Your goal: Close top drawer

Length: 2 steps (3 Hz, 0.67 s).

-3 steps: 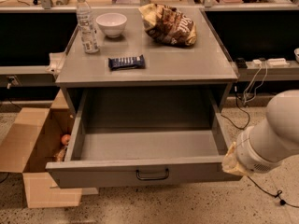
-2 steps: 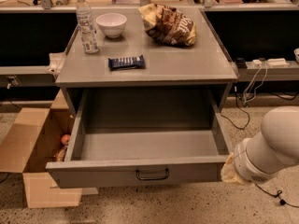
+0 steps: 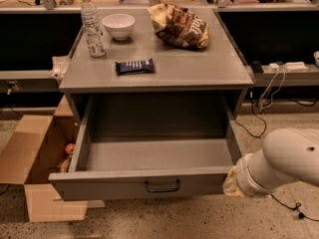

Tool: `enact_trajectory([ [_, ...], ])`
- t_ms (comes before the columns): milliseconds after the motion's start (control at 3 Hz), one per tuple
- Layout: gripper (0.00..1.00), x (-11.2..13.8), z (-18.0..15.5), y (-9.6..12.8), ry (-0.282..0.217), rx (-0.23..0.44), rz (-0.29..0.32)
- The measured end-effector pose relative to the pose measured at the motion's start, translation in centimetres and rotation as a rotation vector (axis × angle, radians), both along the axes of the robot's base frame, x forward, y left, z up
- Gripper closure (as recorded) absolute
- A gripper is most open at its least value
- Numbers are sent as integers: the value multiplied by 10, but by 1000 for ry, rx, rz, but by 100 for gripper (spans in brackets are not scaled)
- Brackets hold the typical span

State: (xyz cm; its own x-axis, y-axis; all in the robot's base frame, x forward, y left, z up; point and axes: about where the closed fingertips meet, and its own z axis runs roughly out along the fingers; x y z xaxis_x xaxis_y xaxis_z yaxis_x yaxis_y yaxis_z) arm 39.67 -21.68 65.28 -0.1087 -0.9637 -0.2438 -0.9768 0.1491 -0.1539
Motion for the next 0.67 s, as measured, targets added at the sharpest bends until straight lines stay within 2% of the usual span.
enact_trajectory([
  [333, 100, 11, -9, 5, -16, 19, 15],
  [667, 100, 38, -19, 9, -39, 42, 14],
])
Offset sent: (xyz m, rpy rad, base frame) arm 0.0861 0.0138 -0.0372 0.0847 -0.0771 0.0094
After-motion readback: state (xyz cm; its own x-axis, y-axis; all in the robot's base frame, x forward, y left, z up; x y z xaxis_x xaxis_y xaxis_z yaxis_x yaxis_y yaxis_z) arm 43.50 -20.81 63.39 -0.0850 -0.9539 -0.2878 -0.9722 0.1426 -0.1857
